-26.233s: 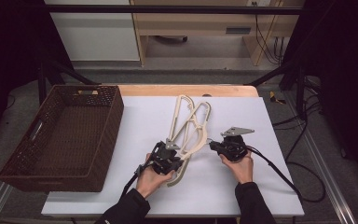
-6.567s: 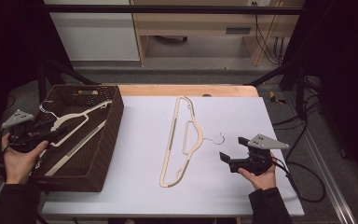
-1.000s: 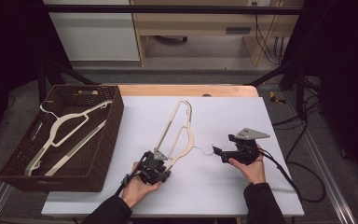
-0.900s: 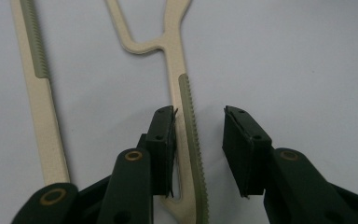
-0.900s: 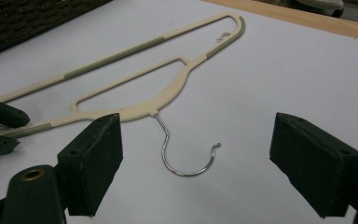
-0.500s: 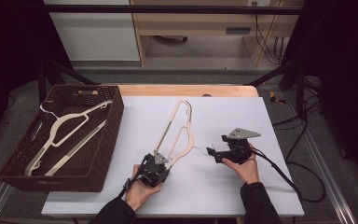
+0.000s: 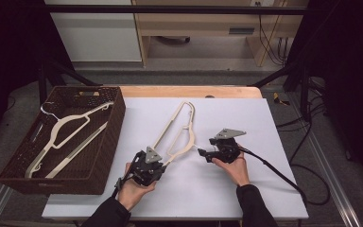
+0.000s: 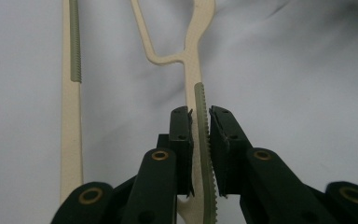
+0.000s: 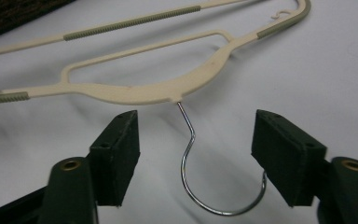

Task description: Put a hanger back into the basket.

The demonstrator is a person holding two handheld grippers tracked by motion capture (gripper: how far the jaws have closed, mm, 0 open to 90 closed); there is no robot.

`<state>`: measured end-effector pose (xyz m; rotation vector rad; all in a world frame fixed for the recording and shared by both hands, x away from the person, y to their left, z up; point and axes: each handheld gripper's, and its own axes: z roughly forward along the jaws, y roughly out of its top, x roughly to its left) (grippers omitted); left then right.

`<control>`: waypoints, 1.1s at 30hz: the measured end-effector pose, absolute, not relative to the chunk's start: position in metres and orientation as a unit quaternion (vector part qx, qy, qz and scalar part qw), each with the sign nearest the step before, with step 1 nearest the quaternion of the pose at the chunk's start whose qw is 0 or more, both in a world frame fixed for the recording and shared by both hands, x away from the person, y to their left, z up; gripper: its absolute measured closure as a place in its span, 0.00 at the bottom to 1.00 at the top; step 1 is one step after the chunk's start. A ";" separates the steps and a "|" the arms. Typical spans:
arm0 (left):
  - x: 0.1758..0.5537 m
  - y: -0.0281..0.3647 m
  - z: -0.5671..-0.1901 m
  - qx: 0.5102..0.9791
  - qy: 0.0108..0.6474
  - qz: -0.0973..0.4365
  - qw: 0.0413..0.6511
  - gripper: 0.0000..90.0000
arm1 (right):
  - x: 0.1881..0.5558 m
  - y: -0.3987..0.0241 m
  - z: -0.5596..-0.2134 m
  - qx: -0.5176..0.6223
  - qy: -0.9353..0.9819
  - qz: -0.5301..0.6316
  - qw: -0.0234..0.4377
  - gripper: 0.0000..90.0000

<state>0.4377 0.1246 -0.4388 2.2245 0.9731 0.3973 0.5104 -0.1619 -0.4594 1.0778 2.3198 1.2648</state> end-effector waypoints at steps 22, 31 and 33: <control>0.434 0.114 -0.454 0.866 0.366 0.129 0.315 0.88 | 0.517 -0.151 -0.470 0.429 0.803 0.404 0.090 0.95; 0.438 0.108 -0.448 0.859 0.341 0.172 0.341 0.55 | 0.513 -0.153 -0.463 0.425 0.800 0.411 0.099 0.96; 0.446 0.105 -0.440 0.858 0.329 0.182 0.350 0.46 | 0.511 -0.153 -0.460 0.425 0.799 0.412 0.105 0.96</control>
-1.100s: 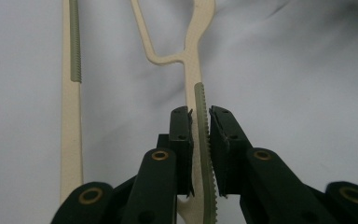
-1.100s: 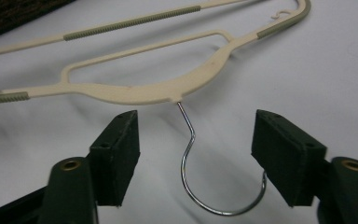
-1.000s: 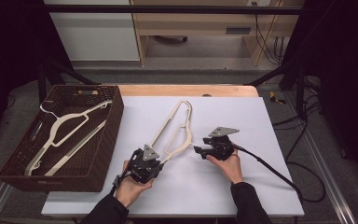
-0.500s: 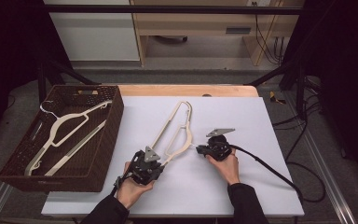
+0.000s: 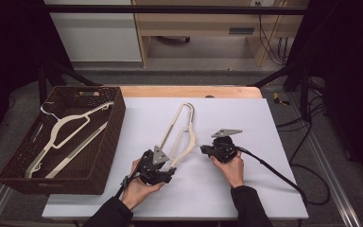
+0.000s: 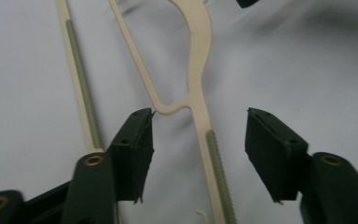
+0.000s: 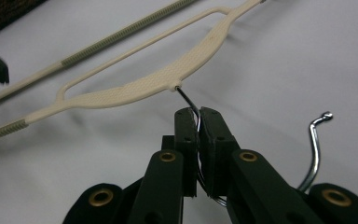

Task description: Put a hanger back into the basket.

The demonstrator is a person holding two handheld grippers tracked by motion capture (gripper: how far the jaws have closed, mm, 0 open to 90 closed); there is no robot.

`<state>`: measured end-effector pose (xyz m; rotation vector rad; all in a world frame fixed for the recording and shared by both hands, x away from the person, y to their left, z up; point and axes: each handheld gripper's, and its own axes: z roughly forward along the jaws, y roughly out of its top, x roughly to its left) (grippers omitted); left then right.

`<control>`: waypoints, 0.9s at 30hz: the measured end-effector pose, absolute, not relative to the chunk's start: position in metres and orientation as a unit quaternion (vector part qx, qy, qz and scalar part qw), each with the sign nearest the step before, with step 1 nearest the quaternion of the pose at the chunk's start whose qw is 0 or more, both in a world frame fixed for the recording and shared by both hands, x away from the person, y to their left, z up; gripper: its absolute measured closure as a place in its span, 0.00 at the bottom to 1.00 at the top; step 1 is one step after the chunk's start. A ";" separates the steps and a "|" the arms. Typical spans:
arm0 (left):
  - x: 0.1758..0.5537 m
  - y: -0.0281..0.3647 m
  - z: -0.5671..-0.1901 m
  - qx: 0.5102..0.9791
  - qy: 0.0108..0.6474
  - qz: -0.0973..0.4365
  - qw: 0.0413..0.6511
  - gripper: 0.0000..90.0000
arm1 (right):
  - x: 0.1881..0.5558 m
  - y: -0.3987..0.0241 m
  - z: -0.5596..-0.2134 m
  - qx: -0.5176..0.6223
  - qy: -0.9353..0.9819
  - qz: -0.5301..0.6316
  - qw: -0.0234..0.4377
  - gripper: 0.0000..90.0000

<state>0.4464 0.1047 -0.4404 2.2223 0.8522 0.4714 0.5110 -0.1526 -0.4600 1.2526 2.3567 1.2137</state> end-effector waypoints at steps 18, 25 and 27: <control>0.493 0.049 -0.456 0.878 0.301 0.166 0.332 0.47 | 0.505 -0.154 -0.449 0.405 0.813 0.399 0.125 0.96; 0.499 0.042 -0.467 0.885 0.310 0.152 0.312 0.77 | 0.504 -0.154 -0.447 0.407 0.813 0.398 0.123 0.96; 0.499 0.042 -0.467 0.885 0.314 0.148 0.311 0.84 | 0.504 -0.155 -0.447 0.406 0.814 0.396 0.124 0.96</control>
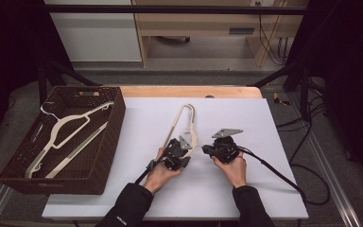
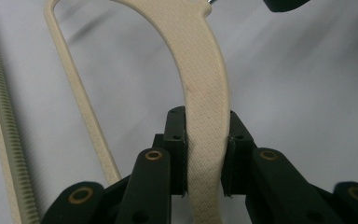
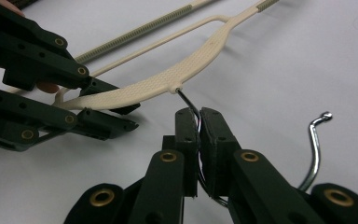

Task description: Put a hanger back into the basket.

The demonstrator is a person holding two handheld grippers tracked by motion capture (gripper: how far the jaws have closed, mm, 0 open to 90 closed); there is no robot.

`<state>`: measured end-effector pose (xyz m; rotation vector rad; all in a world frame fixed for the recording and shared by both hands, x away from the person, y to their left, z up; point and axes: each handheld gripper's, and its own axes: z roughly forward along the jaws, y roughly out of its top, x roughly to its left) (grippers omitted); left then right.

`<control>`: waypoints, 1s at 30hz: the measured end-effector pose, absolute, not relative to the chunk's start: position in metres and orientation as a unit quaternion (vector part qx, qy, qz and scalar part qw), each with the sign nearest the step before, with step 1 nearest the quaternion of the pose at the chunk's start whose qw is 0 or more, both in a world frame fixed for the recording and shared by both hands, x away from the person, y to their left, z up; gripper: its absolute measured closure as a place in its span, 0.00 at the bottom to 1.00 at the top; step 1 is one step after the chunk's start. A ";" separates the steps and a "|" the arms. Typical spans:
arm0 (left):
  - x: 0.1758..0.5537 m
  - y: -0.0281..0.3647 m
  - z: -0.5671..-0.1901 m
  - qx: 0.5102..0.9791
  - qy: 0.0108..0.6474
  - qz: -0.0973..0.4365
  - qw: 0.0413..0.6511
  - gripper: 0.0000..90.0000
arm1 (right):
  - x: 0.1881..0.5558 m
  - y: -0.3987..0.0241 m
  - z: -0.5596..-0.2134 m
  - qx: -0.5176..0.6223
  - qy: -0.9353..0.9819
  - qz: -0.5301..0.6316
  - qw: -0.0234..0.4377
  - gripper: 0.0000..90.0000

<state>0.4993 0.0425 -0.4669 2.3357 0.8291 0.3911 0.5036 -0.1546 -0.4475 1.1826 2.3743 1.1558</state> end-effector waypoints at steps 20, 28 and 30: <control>0.485 0.067 -0.432 0.864 0.318 0.188 0.343 0.87 | 0.467 -0.187 -0.380 0.335 0.777 0.507 0.163 0.38; 0.481 0.103 -0.406 0.844 0.332 0.231 0.352 0.92 | 0.458 -0.199 -0.381 0.352 0.772 0.496 0.186 0.25; 0.482 0.112 -0.401 0.831 0.346 0.231 0.368 0.93 | 0.459 -0.201 -0.385 0.359 0.771 0.491 0.188 0.23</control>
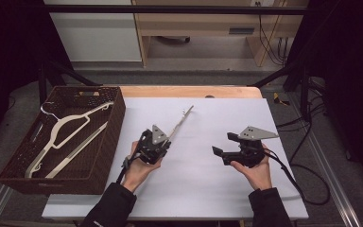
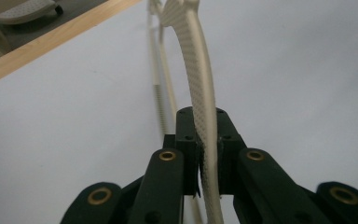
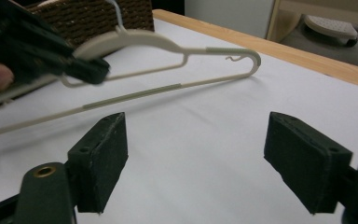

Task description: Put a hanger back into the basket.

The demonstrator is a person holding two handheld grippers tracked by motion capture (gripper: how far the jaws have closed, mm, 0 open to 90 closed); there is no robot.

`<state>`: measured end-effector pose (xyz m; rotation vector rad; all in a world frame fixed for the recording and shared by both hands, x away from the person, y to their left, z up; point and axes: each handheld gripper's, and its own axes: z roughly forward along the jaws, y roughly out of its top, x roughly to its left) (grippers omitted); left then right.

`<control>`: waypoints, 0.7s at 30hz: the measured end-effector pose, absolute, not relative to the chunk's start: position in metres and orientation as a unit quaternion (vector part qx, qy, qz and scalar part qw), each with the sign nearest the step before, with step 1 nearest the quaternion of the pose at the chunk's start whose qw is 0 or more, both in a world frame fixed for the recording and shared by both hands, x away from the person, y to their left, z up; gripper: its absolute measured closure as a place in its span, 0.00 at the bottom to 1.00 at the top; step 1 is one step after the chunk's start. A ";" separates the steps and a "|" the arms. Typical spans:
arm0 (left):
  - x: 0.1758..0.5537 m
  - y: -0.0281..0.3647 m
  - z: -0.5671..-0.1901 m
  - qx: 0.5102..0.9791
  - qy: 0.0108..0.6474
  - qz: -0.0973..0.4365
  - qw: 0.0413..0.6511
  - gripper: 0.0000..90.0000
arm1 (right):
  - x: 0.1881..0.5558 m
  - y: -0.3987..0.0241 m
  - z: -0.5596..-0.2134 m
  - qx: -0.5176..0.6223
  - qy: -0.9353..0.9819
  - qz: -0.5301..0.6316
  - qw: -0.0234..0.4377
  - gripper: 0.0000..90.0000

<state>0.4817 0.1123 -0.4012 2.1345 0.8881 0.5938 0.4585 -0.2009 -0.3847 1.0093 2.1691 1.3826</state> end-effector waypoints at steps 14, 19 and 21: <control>0.460 0.178 -0.349 0.806 0.310 0.199 0.464 0.94 | 0.439 -0.224 -0.393 0.376 0.755 0.501 0.195 0.12; 0.451 0.193 -0.322 0.807 0.283 0.196 0.480 0.94 | 0.431 -0.234 -0.394 0.382 0.747 0.506 0.200 0.09; 0.450 0.195 -0.317 0.807 0.280 0.196 0.482 0.94 | 0.429 -0.236 -0.395 0.388 0.744 0.505 0.201 0.08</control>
